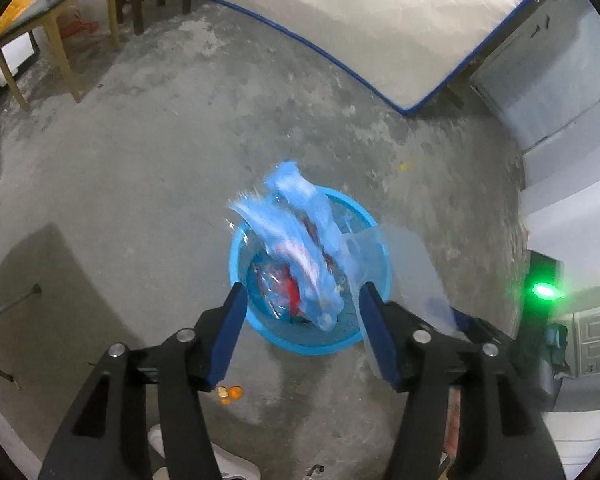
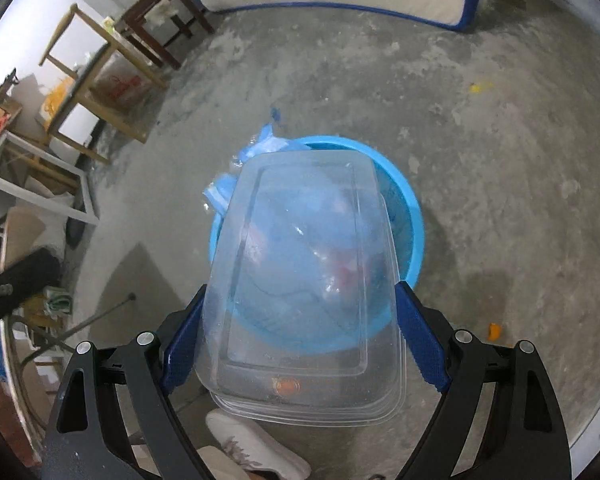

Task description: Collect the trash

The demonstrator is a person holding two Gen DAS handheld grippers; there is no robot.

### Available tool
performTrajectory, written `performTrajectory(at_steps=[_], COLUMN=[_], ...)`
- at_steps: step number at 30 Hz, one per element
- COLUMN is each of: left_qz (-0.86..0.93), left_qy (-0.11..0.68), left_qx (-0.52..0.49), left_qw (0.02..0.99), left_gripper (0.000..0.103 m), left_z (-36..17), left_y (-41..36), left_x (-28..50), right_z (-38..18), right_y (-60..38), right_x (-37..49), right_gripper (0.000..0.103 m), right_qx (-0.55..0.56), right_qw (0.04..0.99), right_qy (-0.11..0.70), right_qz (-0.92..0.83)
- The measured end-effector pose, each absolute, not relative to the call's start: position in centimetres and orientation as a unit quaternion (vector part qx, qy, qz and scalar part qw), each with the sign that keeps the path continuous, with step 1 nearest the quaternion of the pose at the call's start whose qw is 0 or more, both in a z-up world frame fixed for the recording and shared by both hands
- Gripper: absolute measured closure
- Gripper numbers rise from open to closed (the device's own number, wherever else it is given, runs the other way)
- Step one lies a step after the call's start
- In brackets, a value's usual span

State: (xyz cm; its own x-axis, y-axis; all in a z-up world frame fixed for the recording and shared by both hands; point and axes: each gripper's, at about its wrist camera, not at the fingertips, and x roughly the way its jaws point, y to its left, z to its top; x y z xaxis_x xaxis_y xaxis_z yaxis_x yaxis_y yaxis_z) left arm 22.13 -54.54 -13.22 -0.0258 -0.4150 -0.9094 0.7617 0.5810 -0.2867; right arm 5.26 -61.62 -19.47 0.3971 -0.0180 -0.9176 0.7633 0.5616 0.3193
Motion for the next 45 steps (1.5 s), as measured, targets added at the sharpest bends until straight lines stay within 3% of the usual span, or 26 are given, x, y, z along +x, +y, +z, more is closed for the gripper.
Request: performTrajectory(at_steps=[5,15,27,36,45], left_qz=[-0.436,-0.435,-0.337,-0.288,-0.185], left_qy=[0.534,0.434,0.424,0.407,0.401], left_qx=[0.149,0.116,0.043,-0.02,-0.052], left_qw=[0.709,0.78,0.839,0.867,0.896], left_gripper=[0.046,0.031,0.028,0.027,0.027], left_z=[-6.9,5.4,5.7,5.5,4.1], left_y=[-50.0,-33.9,-15.7,-8.1,0.0], left_x=[22.8,21.5,18.8,17.5,16.3], right_z=[-20.8,-25.8,-24.7,-18.7,-9.6], right_y=[-62.0,-62.0,-61.7,-59.7,-52.1], right_x=[7.8,14.2,11.5,7.2,5.3], right_gripper=[0.02,0.017,0.016,0.016,0.016], right_qx=[0.37,0.315,0.344,0.373,0.32], right_qw=[0.744,0.734,0.732,0.766,0.807], right_qy=[0.493,0.546,0.536,0.469,0.453], right_qz=[-0.259,-0.254,-0.241,-0.234,-0.202])
